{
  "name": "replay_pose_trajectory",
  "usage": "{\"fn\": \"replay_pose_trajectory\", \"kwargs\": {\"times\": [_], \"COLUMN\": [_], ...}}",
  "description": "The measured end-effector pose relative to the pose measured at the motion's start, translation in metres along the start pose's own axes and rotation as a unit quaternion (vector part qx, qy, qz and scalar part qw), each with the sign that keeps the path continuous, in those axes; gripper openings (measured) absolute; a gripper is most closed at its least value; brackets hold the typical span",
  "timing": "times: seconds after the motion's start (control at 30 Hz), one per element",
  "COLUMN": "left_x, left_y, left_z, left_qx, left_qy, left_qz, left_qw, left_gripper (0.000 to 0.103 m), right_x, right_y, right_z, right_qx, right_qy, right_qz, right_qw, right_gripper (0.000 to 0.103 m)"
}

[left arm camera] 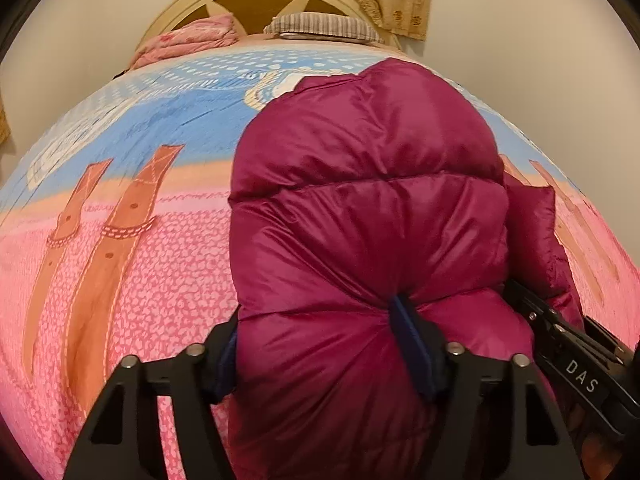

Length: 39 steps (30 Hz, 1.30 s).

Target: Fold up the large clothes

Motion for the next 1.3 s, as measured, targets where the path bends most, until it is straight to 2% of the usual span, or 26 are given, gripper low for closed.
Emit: {"fn": "replay_pose_trajectory", "kwargs": {"times": [0.17, 0.23, 0.3, 0.47, 0.73, 0.97, 1.3], "left_x": [0.015, 0.025, 0.036, 0.069, 0.124, 0.169, 0.208], "left_y": [0.001, 0.001, 0.003, 0.007, 0.007, 0.012, 0.019], "left_z": [0.017, 0.021, 0.023, 0.023, 0.003, -0.037, -0.1], "left_qx": [-0.053, -0.068, -0.076, -0.08, -0.059, -0.028, 0.01], "left_qy": [-0.024, -0.031, -0.034, -0.033, -0.038, -0.062, -0.099], "left_qz": [0.021, 0.031, 0.039, 0.054, 0.084, 0.108, 0.123], "left_qw": [0.9981, 0.9967, 0.9957, 0.9948, 0.994, 0.9918, 0.9874], "left_gripper": [0.038, 0.028, 0.026, 0.023, 0.022, 0.022, 0.022], "right_x": [0.007, 0.013, 0.021, 0.044, 0.084, 0.106, 0.105], "right_y": [0.003, 0.004, 0.006, 0.012, 0.015, 0.012, 0.012], "right_z": [-0.007, -0.009, -0.012, -0.019, -0.053, -0.101, -0.145], "right_qx": [0.017, 0.025, 0.035, 0.032, 0.052, 0.086, 0.139], "right_qy": [-0.016, -0.016, -0.014, -0.032, -0.069, -0.108, -0.15], "right_qz": [0.01, 0.019, 0.027, 0.036, 0.058, 0.071, 0.07], "right_qw": [1.0, 0.999, 0.999, 0.998, 0.995, 0.988, 0.976], "right_gripper": [0.026, 0.023, 0.022, 0.021, 0.02, 0.02, 0.02]}}
Point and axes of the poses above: each gripper's, at about its wrist camera, not at the fingertips, and x roughly against the way its jaws point, z to its right, y to its underside, the point moved 8 cm from there along -x, roughly the way its jaws point, and after that the axes turned 10 degrees about y, right-handed, at the moved point
